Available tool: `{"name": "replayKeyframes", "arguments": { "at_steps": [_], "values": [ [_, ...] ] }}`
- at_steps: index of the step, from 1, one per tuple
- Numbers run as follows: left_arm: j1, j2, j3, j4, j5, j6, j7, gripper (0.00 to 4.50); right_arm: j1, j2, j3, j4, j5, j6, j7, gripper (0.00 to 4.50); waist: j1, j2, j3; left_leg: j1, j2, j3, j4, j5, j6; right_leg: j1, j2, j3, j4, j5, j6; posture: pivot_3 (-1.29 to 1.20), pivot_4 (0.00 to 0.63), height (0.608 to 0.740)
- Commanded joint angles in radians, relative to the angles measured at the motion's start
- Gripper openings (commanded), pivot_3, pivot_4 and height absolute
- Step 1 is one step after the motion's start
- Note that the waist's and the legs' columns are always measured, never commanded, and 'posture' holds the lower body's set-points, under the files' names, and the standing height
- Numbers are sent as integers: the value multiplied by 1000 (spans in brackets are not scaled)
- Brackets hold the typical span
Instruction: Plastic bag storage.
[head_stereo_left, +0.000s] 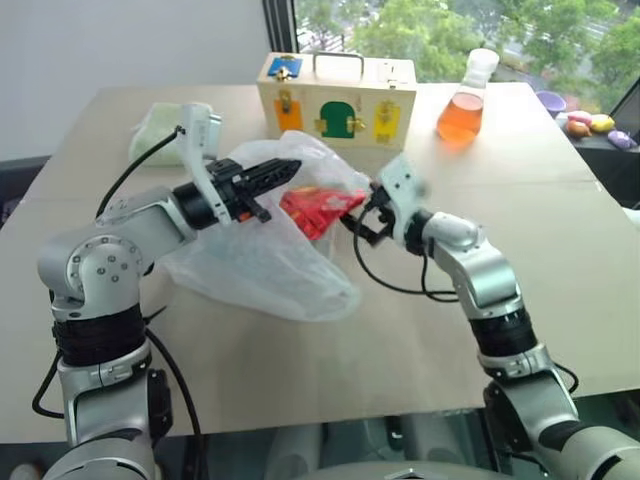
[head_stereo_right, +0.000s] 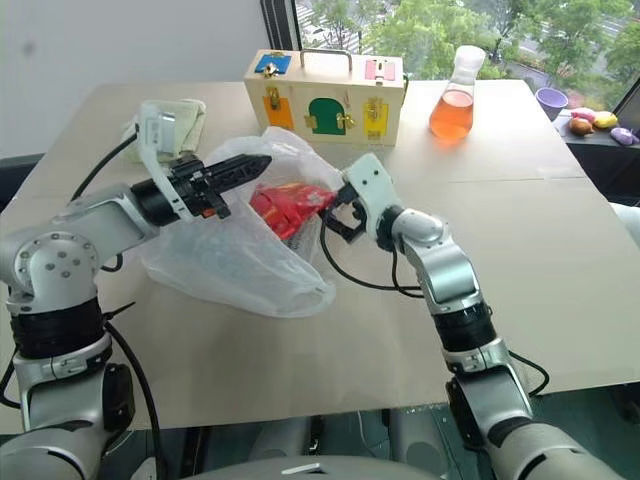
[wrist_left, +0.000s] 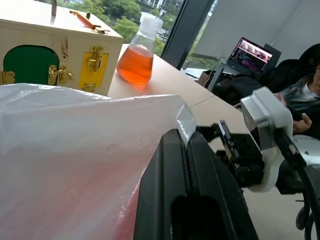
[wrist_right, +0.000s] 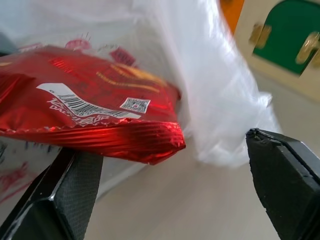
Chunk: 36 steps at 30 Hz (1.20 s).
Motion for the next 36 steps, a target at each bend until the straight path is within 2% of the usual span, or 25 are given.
{"name": "replayKeyframes", "arguments": {
  "at_steps": [1,3,10,13,17,21,26,27,28,32,36],
  "values": [
    [-38,-17,55,-23,-77,7,38,0,22,-98,-2,-64,-33,4,-8,4439,0,0,0,0,0,-1,0,0,0,0,0,-1,0,0,0,0,150,740],
    [-61,-30,64,-17,-122,23,59,0,39,-157,-14,-36,-78,-19,-52,4439,2,0,0,0,0,-1,0,0,0,0,0,-1,0,0,0,0,150,740],
    [-77,-47,28,-10,-145,35,91,0,48,-269,-137,-183,89,99,56,4439,-4,0,0,1,0,0,0,0,0,1,1,0,0,0,0,0,150,740],
    [-79,-56,18,-8,-142,32,103,0,14,-198,-168,-227,148,172,-7,4439,-5,0,0,2,1,0,0,0,0,1,3,1,1,0,0,0,150,740],
    [-74,-68,10,-11,-143,27,116,0,-31,-12,-145,-247,178,251,-143,4439,-5,0,0,3,2,-1,0,0,0,0,4,1,3,0,0,0,150,740],
    [-68,-76,7,-23,-151,27,128,0,-86,142,-141,-91,138,212,-292,4439,0,0,0,2,2,0,0,1,-1,0,3,1,3,0,0,0,150,740],
    [-61,-74,9,-31,-158,28,135,0,-157,183,-181,105,114,117,-381,4439,3,0,0,1,0,-1,0,1,-1,1,1,0,1,0,0,0,150,740],
    [-59,-74,9,-34,-159,28,137,0,-167,171,-182,145,97,81,-396,3950,2,1,0,1,0,-1,0,0,-1,1,1,0,0,0,0,0,150,740],
    [-57,-73,9,-36,-161,28,139,0,-181,156,-200,186,86,40,-417,3745,1,1,0,0,0,-1,0,0,-1,0,1,0,0,0,0,0,150,740],
    [-55,-67,0,-27,-147,17,119,0,-205,45,-217,230,42,-71,-405,1945,2,2,1,0,0,-1,-3,0,-1,0,1,0,-2,0,0,0,150,740],
    [-96,-69,-64,54,-58,-43,51,0,-194,-82,-240,229,36,-98,-370,45,0,2,1,0,0,-1,-7,0,-1,0,1,0,-6,0,0,0,150,740]
  ]
}}
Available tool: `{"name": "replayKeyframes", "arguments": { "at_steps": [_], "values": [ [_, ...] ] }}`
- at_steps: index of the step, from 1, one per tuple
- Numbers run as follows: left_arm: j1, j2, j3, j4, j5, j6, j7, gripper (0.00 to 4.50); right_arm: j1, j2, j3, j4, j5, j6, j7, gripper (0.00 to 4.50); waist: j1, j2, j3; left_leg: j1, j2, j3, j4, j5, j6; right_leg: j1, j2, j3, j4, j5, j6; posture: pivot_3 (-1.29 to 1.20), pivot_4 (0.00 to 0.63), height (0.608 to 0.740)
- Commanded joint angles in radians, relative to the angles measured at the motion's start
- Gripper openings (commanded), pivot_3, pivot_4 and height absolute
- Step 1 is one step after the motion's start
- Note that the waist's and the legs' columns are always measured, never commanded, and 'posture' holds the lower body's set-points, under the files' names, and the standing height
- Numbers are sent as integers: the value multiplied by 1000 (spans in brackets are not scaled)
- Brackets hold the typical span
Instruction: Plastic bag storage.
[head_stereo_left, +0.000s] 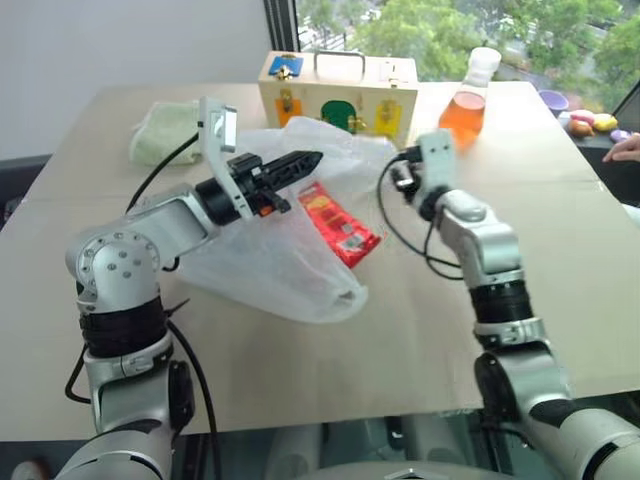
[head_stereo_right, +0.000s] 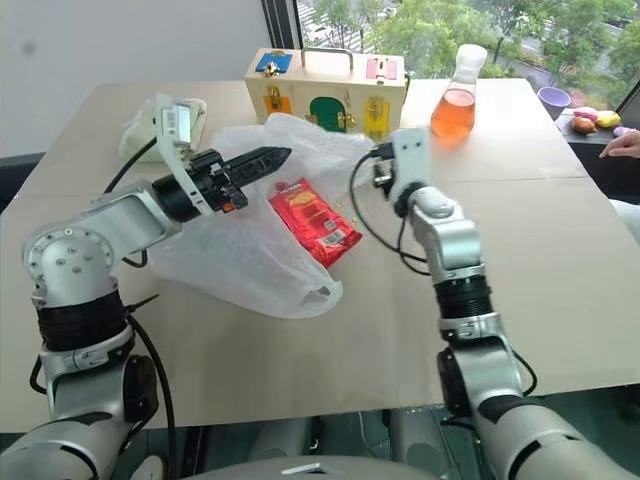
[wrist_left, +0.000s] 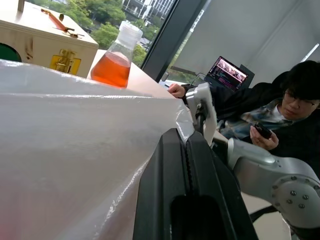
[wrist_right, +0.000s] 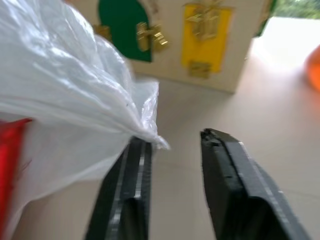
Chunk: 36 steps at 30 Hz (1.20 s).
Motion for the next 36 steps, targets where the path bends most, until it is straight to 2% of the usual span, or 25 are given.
{"name": "replayKeyframes", "arguments": {
  "at_steps": [1,7,9,10,13,17,18,21,25,27,29,32,36],
  "values": [
    [-57,6,-61,61,82,-75,-78,0,-8,-90,-38,-33,-11,-38,31,45,-1,0,0,0,0,0,-1,0,0,0,0,0,0,0,0,0,150,740],
    [-209,-50,-207,269,236,-191,-257,0,72,-249,-92,-104,-3,-18,65,45,3,1,0,-2,0,0,-1,0,0,1,0,-1,-5,0,0,0,150,740],
    [-234,-51,-211,303,231,-178,-314,0,110,-275,-109,-168,5,14,64,45,-3,1,1,-2,0,1,-2,0,1,0,0,1,-5,0,0,0,150,740],
    [-238,-39,-188,301,181,-127,-353,0,134,-284,-113,-207,8,32,65,45,-8,2,1,-1,0,2,-2,0,1,0,0,1,-5,0,0,0,150,740],
    [-180,57,-143,189,29,35,-475,729,210,-288,-108,-323,26,94,74,0,-27,2,1,-2,1,2,-5,0,1,-3,1,2,-5,0,0,0,150,740],
    [-41,221,-144,20,-150,251,-601,2504,273,-270,-103,-385,38,128,67,0,-36,3,1,-1,1,1,-6,-1,2,-3,2,3,-5,0,0,0,150,740],
    [-6,253,-158,-18,-177,282,-632,3130,279,-264,-104,-391,40,135,62,0,-34,3,2,0,1,2,-5,-1,2,-3,2,4,-4,0,1,0,150,740],
    [60,286,-248,-115,-98,221,-679,4470,287,-252,-109,-408,44,154,51,0,-16,4,2,0,0,2,-4,-1,3,-1,1,4,-5,-1,2,0,150,740],
    [57,200,-405,-124,81,72,-663,4470,299,-248,-109,-438,49,189,44,0,7,4,2,1,-1,1,-1,1,5,3,2,5,-4,-3,5,0,150,740],
    [36,166,-574,-79,347,-183,-686,4470,305,-251,-101,-455,48,210,44,0,8,4,2,2,-1,1,0,1,5,4,3,7,-4,-3,4,0,150,740],
    [14,122,-656,-22,512,-371,-692,4470,307,-251,-93,-468,46,226,40,0,8,4,2,3,-2,2,0,2,4,5,4,10,-4,-3,3,0,150,740],
    [-10,55,-623,10,452,-302,-694,4470,308,-252,-79,-481,36,241,33,0,0,4,2,2,-2,3,-1,2,5,3,4,11,-4,1,3,0,150,740],
    [-1,57,-611,-20,336,-152,-764,4470,310,-251,-75,-490,30,251,23,0,-5,4,2,0,-1,3,-2,2,5,0,5,12,-4,1,3,0,150,740]
  ]
}}
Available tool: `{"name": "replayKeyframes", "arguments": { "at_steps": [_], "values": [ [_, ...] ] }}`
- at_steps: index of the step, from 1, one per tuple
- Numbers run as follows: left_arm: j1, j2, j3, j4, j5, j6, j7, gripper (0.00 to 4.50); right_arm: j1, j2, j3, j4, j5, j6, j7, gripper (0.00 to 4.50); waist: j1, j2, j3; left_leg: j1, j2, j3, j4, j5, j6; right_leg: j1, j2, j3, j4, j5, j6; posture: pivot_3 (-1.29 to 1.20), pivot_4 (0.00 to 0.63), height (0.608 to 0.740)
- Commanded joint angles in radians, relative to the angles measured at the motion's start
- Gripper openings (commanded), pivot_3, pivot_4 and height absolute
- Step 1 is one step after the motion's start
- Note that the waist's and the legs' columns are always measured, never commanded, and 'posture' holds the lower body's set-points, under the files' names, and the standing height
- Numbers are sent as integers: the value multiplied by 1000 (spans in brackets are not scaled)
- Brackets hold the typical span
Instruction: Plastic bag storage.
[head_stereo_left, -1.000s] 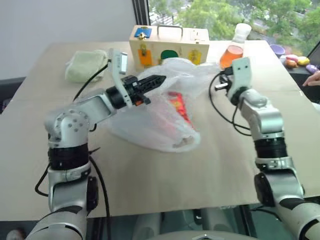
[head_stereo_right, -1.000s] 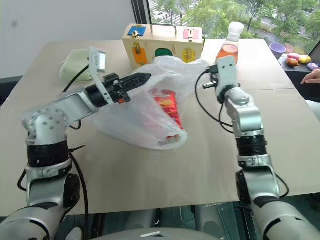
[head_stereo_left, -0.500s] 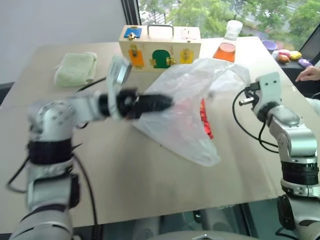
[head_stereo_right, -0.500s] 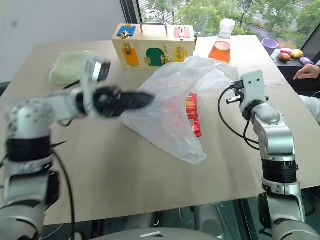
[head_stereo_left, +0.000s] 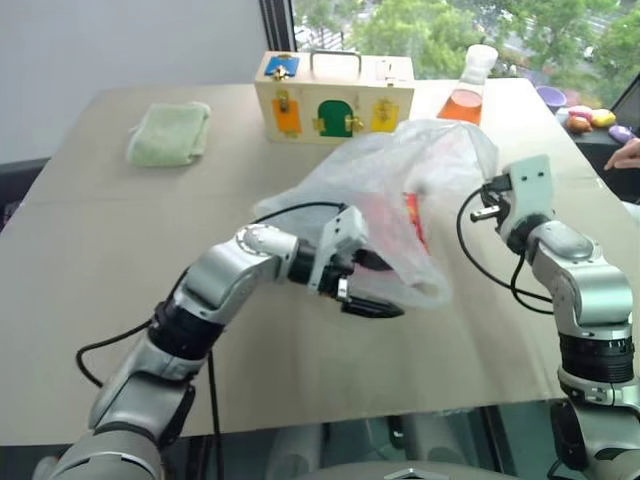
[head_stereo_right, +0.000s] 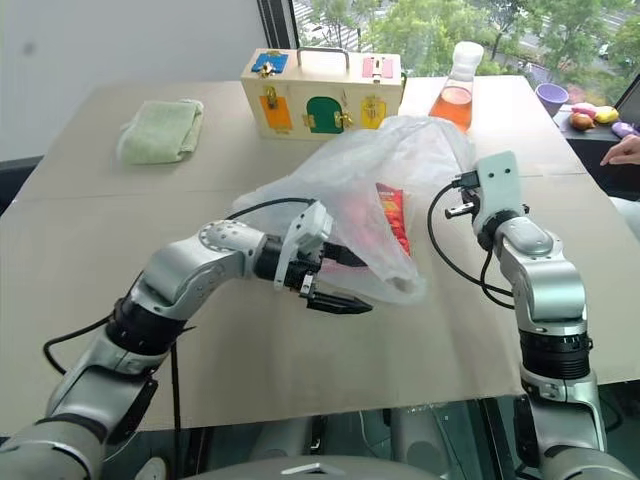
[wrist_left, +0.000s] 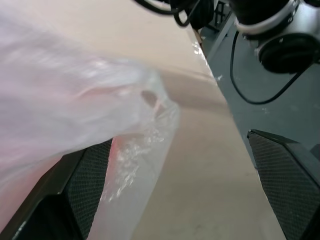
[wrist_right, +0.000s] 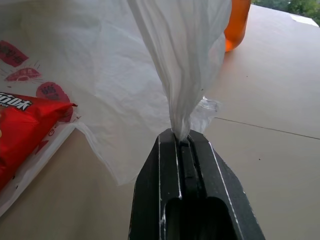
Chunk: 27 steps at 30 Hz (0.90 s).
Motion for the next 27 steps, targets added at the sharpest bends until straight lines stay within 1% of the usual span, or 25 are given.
{"name": "replayKeyframes", "arguments": {
  "at_steps": [1,5,8,12,18,23,25,27],
  "values": [
    [4,8,18,-47,-89,98,-65,4470,-1,-7,-7,-50,-10,5,-13,0,1,0,0,0,0,0,0,0,0,0,0,0,0,0,0,0,150,740],
    [-37,-145,-41,38,-5,108,73,4470,1,-2,-8,-57,-13,14,-26,0,12,0,0,-1,-1,0,0,0,0,1,-1,0,-1,0,0,0,150,740],
    [-56,-202,-93,48,58,81,89,4470,0,-1,-9,-61,-14,20,-32,0,13,0,0,-3,-2,-1,3,0,1,1,-2,0,-1,1,2,0,150,740],
    [-85,-232,-156,89,124,48,65,4470,-3,6,-7,-58,-19,23,-40,0,4,1,-1,0,-2,0,3,0,1,1,-1,1,0,1,2,0,150,740],
    [-144,-244,-296,185,303,-34,59,4470,-13,10,-7,-53,-26,25,-52,0,3,1,-1,0,-1,0,2,0,1,1,1,2,1,1,2,0,150,740],
    [-163,-264,-317,255,421,-123,99,4470,-17,9,-6,-60,-32,30,-56,0,4,2,-1,0,-1,1,2,0,1,1,0,3,0,1,2,0,150,740],
    [-166,-256,-325,268,460,-162,93,4470,-17,8,-7,-64,-33,32,-56,0,4,2,-1,0,-1,1,2,0,1,1,0,3,0,1,2,0,150,740],
    [-156,-270,-349,282,479,-203,62,4470,-17,7,-7,-63,-35,31,-57,0,4,2,-1,0,-1,1,2,0,1,1,0,3,0,1,2,0,150,740]
  ]
}}
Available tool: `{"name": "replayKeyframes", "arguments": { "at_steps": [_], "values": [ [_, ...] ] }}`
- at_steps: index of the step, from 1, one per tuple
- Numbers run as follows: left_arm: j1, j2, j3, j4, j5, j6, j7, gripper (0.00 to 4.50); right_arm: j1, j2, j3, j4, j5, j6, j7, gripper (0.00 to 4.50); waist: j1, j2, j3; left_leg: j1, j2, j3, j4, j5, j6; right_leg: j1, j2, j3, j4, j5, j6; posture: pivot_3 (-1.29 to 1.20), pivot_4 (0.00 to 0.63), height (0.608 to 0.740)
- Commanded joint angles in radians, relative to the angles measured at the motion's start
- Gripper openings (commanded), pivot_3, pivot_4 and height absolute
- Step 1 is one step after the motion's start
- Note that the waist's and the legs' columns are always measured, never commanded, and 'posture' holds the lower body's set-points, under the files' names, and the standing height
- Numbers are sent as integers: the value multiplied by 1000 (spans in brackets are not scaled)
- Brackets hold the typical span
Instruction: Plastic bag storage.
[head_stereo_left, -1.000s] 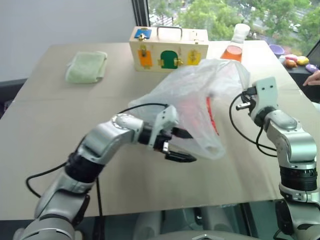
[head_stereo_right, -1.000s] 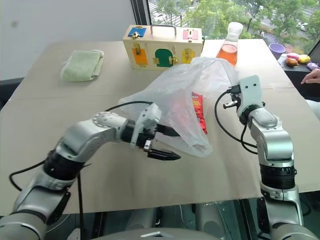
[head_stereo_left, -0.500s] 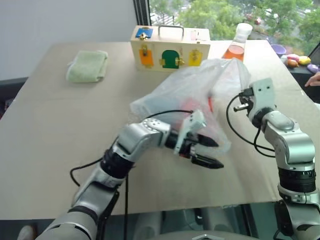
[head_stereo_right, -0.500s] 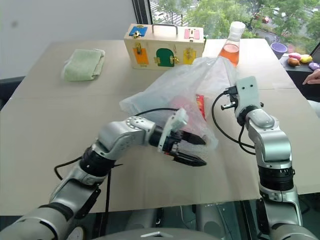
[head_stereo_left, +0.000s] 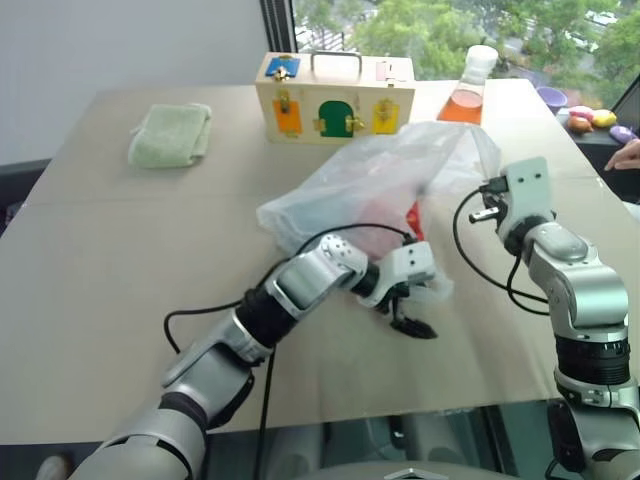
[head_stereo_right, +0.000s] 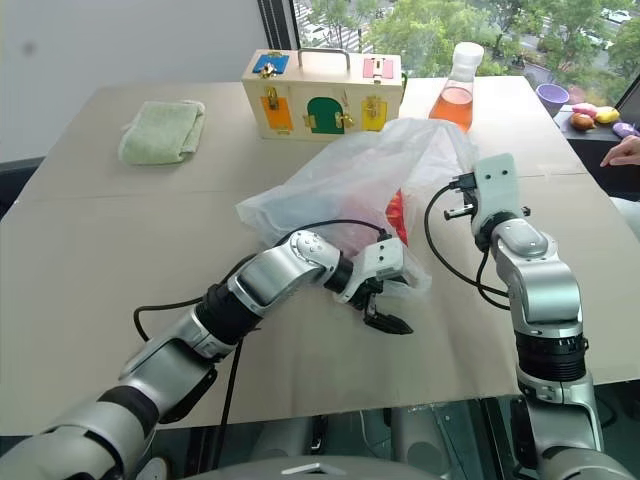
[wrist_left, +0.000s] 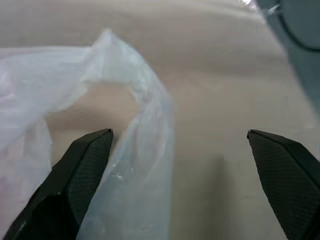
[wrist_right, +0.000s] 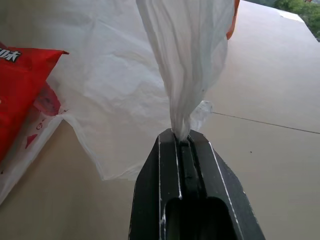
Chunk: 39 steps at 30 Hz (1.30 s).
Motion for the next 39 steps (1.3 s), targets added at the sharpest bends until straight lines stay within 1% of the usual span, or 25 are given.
{"name": "replayKeyframes", "arguments": {
  "at_steps": [1,3,4,6,7,9,10,11,14,16,17,19,21,23,25,28,31,32,35,37,39],
  "values": [
    [4,-34,-18,15,23,-61,-36,4237,-20,-6,-16,-43,-6,-7,-7,0,0,0,0,0,0,0,0,0,0,0,0,0,0,0,0,0,150,740],
    [22,-80,42,15,-49,-49,-73,3687,-19,-6,-17,-42,-8,-9,-8,0,1,0,0,0,0,0,0,0,0,0,0,0,0,0,0,0,150,740],
    [29,-99,83,11,-90,-22,-84,3176,-19,-6,-19,-42,-7,-9,-7,0,2,0,0,0,0,0,0,0,0,0,0,0,0,0,0,0,150,740],
    [44,-109,177,5,-168,-2,-114,2354,-24,-9,-27,-34,-4,-13,-3,0,1,0,0,-1,0,0,0,0,0,0,-1,0,0,0,0,0,150,740],
    [55,-116,248,-9,-241,33,-128,1815,-30,-7,-42,-29,8,-16,2,0,1,0,0,-1,0,1,0,0,0,-1,-1,0,0,0,0,0,150,740],
    [61,-123,433,-26,-422,145,-123,1043,-80,42,-146,-16,99,-13,5,0,-6,1,0,0,0,1,0,0,0,-1,0,1,0,0,0,0,150,740],
    [58,-127,504,-27,-488,193,-106,479,-104,66,-192,-12,142,-6,4,0,-8,1,0,0,2,2,0,0,0,-1,1,1,0,0,0,0,150,740],
    [43,-131,587,-13,-559,244,-73,87,-139,91,-241,-9,192,7,0,0,-8,2,0,1,2,2,0,0,0,-1,2,1,1,0,0,0,150,740],
    [-51,-117,883,99,-790,371,86,34,-280,130,-358,11,333,58,-10,0,-7,3,1,1,3,1,2,0,0,-1,2,1,5,0,0,0,150,740],
    [-130,-91,1055,193,-909,381,203,34,-385,125,-401,49,399,83,-15,0,-6,3,2,2,3,-1,4,0,0,0,3,-1,7,0,0,0,150,740],
    [-184,-78,1135,246,-952,347,268,34,-445,118,-421,79,433,91,-16,0,-6,3,1,1,3,-2,5,0,0,-1,3,-1,8,0,0,0,150,740],
    [-295,-49,1251,353,-999,271,371,34,-543,92,-442,141,474,97,-15,0,-2,3,2,1,3,-3,6,0,0,0,3,-2,8,0,0,0,150,740],
    [-420,10,1303,479,-966,172,400,34,-656,51,-455,235,498,81,-4,0,0,3,2,0,2,-3,6,0,0,0,2,-3,7,0,0,0,150,740],
    [-527,64,1311,603,-913,90,390,34,-749,0,-452,329,503,54,16,0,2,3,2,-2,1,-4,6,0,0,-1,1,-4,6,0,0,0,150,740],
    [-605,94,1293,705,-855,24,370,34,-812,-48,-446,405,501,32,32,0,5,4,1,-4,-2,-4,4,0,0,-1,-2,-5,4,0,-1,0,150,740],
    [-693,106,1241,815,-767,-37,310,34,-867,-116,-422,466,496,10,70,0,8,4,1,-6,-4,-5,0,0,0,-2,-5,-7,-1,1,0,0,150,740],
    [-725,103,1199,854,-706,-53,237,34,-876,-169,-405,470,498,12,90,0,4,4,1,-10,-4,-5,-2,1,-1,-5,-6,-8,-2,1,1,0,150,740],
    [-724,103,1188,855,-692,-54,222,34,-872,-182,-404,460,501,18,91,0,2,4,2,-11,-4,-5,-2,0,-1,-5,-7,-8,-2,1,1,0,150,740],
    [-685,107,1155,829,-645,-66,179,34,-846,-213,-425,401,527,51,73,0,-3,4,2,-19,-4,-4,-5,0,-1,-15,-7,-8,-2,1,1,0,150,740],
    [-581,129,1092,711,-623,7,94,34,-756,-220,-462,278,575,116,46,0,-6,6,0,-23,-4,-3,-5,1,-1,-21,-7,-6,0,1,1,0,150,740],
    [-406,159,1018,490,-626,88,24,34,-583,-214,-499,83,642,204,27,0,-9,8,-1,-23,-3,-1,-6,1,-1,-22,-7,-6,2,1,0,0,150,740]
  ]
}}
